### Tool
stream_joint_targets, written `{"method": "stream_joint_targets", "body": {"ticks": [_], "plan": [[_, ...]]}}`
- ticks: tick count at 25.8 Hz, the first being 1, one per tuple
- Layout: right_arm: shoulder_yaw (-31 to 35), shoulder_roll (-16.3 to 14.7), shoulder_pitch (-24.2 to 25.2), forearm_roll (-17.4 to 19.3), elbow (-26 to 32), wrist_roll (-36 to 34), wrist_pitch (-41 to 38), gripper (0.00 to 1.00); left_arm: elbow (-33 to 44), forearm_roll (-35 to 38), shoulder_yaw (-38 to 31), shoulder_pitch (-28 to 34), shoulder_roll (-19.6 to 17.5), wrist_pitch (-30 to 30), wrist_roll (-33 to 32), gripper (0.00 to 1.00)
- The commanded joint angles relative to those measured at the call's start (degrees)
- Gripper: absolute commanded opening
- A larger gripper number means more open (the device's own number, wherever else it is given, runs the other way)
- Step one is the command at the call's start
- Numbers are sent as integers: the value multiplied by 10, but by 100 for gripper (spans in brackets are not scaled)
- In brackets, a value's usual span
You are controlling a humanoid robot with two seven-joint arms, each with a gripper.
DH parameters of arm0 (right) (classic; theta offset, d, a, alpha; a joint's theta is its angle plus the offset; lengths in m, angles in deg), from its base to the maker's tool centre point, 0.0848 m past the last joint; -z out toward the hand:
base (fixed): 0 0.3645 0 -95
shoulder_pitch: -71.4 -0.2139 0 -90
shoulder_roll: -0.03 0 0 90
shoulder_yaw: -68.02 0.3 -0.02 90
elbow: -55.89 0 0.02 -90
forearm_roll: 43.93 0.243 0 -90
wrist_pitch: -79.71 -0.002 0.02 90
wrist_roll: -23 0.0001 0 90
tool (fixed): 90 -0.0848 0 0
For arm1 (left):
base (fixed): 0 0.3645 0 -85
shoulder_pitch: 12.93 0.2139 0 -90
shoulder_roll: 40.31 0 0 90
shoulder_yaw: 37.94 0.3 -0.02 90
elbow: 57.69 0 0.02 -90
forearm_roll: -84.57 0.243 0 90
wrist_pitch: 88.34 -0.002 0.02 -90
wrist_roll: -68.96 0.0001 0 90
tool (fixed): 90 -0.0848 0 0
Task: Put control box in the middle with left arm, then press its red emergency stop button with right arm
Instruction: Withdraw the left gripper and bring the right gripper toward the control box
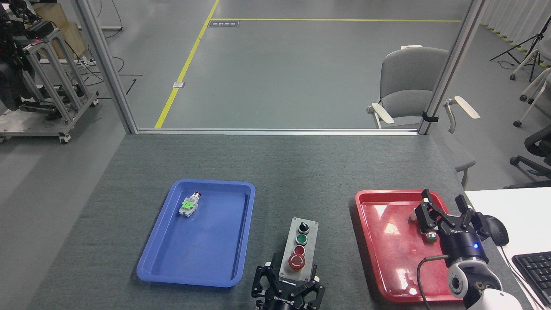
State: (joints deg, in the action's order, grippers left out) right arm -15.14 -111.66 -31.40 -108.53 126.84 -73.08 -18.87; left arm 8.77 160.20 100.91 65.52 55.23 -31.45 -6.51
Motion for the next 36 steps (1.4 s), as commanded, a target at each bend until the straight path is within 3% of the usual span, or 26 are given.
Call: {"method": "stream_joint_targets", "body": {"ticks": [1,4,6,7,14,24,36], "plan": [[-3,1,0,0,0,-2,-1,58,46,3,-30,15,-27,-3,20,99],[-52,-1,-13,-2,1,-2,0,32,89,3,-61,33,-56,4,31,99],[-96,-2,-32,-2,-1,-1,0,4,116,0,-89,40,-79,22,28,99],[-121,-2,-38,-2,0,-1,0,0,127,1,-104,45,-91,42,26,99],[-271,2,-63,-12,-7,5,10,0,198,-2,-246,78,-138,188,-21,99],[-397,25,-64,-12,-8,5,-6,0,199,-17,-420,88,-135,417,-80,99],[-449,43,-59,-14,-36,5,-8,0,206,-21,-445,111,-107,425,-72,100]]}}
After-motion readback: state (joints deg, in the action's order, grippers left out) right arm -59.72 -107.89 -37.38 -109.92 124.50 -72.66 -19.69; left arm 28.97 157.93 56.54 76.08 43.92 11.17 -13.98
